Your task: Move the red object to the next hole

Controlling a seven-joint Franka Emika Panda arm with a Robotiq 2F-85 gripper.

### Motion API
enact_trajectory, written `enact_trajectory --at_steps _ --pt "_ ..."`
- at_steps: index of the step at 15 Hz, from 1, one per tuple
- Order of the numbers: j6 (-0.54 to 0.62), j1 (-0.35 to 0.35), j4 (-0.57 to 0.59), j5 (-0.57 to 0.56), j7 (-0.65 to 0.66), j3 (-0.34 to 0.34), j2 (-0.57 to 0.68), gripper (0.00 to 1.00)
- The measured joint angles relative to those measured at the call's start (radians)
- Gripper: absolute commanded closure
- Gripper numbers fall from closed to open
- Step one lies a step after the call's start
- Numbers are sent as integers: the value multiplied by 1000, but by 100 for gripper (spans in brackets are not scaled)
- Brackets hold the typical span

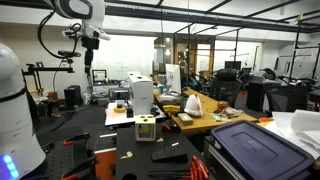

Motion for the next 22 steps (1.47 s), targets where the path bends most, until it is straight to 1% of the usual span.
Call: enact_trajectory --at_steps 8,11,15,18,22 --pt "0 0 0 0 0 0 0 0" --pt "0 -11 0 0 5 1 2 0" --pt "0 -52 0 -3 45 2 25 0" --pt "6 -92 10 -8 100 5 64 0" --pt "46 -139 56 -32 209 39 149 0"
